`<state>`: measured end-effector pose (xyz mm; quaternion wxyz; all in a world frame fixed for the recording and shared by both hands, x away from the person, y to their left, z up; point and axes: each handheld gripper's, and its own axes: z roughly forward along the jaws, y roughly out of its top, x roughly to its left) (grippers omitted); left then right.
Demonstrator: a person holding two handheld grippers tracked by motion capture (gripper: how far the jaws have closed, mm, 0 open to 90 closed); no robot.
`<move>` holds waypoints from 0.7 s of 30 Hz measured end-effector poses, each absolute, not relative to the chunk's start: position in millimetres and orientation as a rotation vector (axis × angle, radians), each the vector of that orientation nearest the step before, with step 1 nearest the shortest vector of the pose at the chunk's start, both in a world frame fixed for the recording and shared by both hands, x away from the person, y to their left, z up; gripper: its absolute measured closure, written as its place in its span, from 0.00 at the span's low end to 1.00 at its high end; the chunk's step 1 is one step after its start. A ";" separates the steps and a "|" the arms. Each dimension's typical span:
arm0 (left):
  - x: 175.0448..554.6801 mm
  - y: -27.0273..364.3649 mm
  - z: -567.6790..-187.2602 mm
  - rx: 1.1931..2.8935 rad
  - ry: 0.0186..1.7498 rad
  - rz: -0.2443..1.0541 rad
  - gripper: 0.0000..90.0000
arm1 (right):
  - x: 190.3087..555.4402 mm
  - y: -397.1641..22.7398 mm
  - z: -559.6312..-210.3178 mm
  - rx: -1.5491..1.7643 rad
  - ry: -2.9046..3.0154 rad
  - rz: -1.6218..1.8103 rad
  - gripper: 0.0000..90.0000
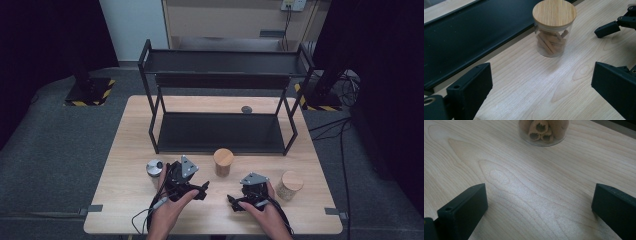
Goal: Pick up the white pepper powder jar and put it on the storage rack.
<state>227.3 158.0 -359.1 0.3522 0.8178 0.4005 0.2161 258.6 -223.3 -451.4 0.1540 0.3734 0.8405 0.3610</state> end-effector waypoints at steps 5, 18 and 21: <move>230.4 164.3 -353.1 2.105 1.042 0.569 0.02 | 258.6 -223.3 -451.4 1.070 2.409 1.035 0.00; 233.1 187.4 -338.1 2.064 1.065 0.603 0.02 | 258.6 -223.2 -451.4 1.072 2.409 1.036 0.00; 233.4 197.0 -336.9 2.044 1.081 0.606 0.02 | 258.5 -223.4 -451.5 1.070 2.409 1.036 0.00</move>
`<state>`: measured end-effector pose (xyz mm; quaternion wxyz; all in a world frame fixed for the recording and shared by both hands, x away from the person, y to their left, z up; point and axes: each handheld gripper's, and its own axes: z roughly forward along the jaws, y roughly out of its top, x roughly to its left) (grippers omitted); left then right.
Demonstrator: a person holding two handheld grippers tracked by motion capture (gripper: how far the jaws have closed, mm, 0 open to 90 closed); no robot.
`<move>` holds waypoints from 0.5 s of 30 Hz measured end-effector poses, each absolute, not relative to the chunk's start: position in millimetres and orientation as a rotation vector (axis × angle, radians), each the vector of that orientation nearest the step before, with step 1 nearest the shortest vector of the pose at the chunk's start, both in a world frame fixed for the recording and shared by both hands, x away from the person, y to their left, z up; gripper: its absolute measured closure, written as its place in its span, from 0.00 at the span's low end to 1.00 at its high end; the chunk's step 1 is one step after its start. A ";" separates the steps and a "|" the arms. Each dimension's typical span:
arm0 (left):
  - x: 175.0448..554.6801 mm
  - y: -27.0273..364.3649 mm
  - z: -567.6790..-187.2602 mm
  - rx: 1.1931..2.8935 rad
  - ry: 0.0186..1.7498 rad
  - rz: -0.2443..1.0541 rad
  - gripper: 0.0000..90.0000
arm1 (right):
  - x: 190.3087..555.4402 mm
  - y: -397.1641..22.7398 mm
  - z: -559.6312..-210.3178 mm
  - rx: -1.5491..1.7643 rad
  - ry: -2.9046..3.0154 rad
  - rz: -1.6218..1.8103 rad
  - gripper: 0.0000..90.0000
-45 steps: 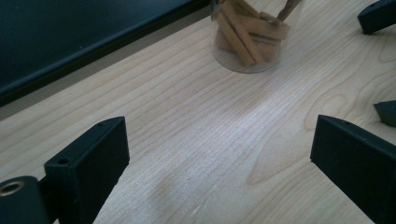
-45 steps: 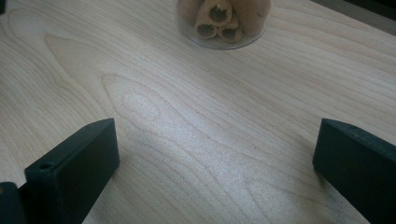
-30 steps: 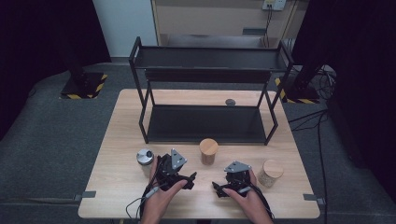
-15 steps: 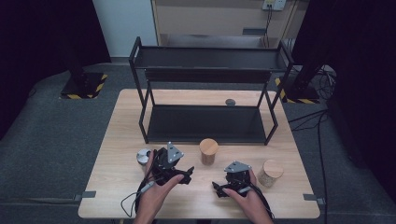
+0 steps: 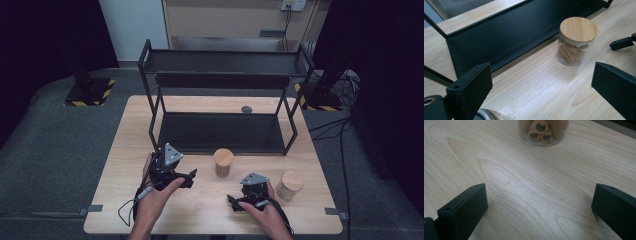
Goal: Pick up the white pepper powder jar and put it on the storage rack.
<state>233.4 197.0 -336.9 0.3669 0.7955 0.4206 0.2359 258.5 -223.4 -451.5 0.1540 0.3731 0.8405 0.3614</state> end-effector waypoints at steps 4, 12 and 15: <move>234.3 204.0 -336.3 2.035 1.094 0.609 0.02 | 258.5 -223.4 -451.4 1.069 2.410 1.035 0.00; 235.2 217.5 -335.6 2.000 1.115 0.625 0.02 | 258.5 -223.4 -451.5 1.069 2.409 1.035 0.00; 235.5 221.1 -335.7 1.993 1.119 0.632 0.02 | 258.5 -223.5 -451.6 1.067 2.409 1.035 0.00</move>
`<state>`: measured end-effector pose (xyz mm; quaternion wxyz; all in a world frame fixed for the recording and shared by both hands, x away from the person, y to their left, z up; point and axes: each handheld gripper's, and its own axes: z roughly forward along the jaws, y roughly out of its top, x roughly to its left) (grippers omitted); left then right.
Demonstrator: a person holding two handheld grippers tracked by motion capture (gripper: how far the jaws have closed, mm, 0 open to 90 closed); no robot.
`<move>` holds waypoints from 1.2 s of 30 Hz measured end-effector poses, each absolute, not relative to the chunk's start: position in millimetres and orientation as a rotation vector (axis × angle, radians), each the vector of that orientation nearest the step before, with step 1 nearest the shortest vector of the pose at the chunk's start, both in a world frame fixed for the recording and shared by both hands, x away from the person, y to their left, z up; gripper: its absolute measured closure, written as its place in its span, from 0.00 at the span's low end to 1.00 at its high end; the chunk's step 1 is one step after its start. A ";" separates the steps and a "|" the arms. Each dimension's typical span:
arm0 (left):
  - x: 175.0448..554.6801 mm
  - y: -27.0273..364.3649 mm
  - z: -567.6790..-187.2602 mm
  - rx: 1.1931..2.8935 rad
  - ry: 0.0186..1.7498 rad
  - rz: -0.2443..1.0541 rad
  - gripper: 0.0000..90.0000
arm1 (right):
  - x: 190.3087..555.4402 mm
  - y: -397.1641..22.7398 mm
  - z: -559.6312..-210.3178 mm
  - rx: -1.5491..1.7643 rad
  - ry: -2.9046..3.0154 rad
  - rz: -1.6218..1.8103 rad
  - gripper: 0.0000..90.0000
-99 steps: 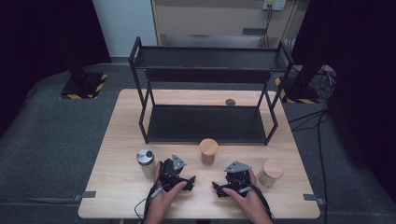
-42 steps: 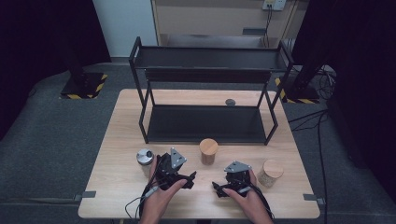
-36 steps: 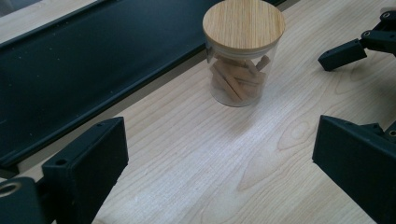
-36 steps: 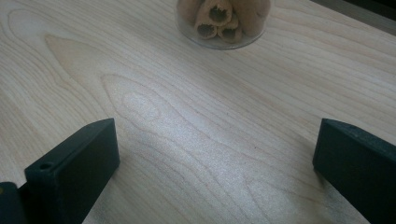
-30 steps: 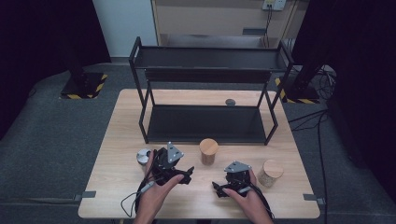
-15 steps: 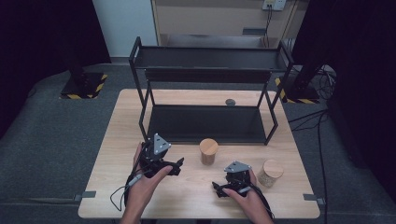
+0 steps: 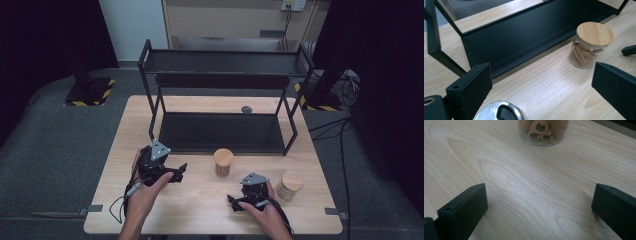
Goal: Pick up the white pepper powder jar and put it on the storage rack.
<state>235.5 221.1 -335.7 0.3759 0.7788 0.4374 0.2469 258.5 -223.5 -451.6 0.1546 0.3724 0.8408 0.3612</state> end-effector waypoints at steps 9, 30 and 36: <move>236.8 234.1 -340.3 1.966 1.146 0.645 0.02 | 258.5 -223.4 -451.5 1.069 2.409 1.035 0.00; 239.5 257.2 -367.7 1.952 1.191 0.653 0.02 | 258.5 -223.5 -451.6 1.067 2.409 1.035 0.00; 236.8 259.2 -382.6 1.958 1.189 0.673 0.02 | 258.5 -223.4 -451.5 1.070 2.409 1.035 0.00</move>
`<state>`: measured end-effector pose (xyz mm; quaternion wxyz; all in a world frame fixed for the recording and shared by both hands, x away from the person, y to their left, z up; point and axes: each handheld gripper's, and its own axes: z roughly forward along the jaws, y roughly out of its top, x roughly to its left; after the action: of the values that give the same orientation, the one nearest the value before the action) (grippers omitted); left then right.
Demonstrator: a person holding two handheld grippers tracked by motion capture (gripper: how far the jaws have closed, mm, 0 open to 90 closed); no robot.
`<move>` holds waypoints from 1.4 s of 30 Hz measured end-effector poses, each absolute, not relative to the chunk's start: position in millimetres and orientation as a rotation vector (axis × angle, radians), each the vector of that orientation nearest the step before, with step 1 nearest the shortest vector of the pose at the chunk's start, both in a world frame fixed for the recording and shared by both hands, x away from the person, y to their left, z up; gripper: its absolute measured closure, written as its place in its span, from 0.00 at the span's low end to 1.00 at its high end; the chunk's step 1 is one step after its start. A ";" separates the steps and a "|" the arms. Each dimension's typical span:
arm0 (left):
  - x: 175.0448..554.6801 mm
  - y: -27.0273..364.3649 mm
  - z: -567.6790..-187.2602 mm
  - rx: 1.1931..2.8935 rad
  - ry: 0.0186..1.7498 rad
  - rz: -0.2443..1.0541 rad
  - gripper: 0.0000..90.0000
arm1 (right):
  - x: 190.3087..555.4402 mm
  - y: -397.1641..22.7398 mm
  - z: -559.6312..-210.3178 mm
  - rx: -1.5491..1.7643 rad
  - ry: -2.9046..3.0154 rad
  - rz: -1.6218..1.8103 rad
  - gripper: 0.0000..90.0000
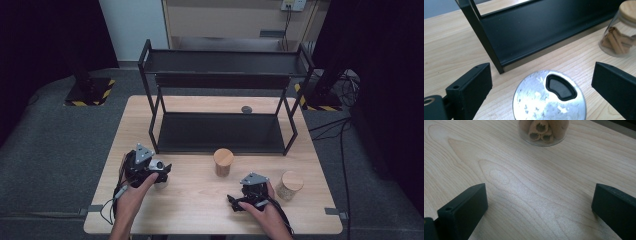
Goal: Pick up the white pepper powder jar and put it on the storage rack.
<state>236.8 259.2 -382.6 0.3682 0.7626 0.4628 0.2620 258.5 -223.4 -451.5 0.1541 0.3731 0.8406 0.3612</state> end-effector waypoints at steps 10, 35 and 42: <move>235.6 262.9 -402.0 1.968 1.189 0.649 0.01 | 258.5 -223.4 -451.5 1.070 2.409 1.035 0.00; 225.6 261.3 -435.7 1.950 1.198 0.683 0.08 | 258.5 -223.5 -451.6 1.068 2.409 1.035 0.00; 224.4 261.3 -445.1 1.941 1.195 0.672 0.12 | 258.5 -223.4 -451.5 1.070 2.409 1.035 0.00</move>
<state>224.4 261.3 -445.1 0.3733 0.7576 0.4667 0.2625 258.5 -223.4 -451.5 0.1541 0.3732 0.8406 0.3612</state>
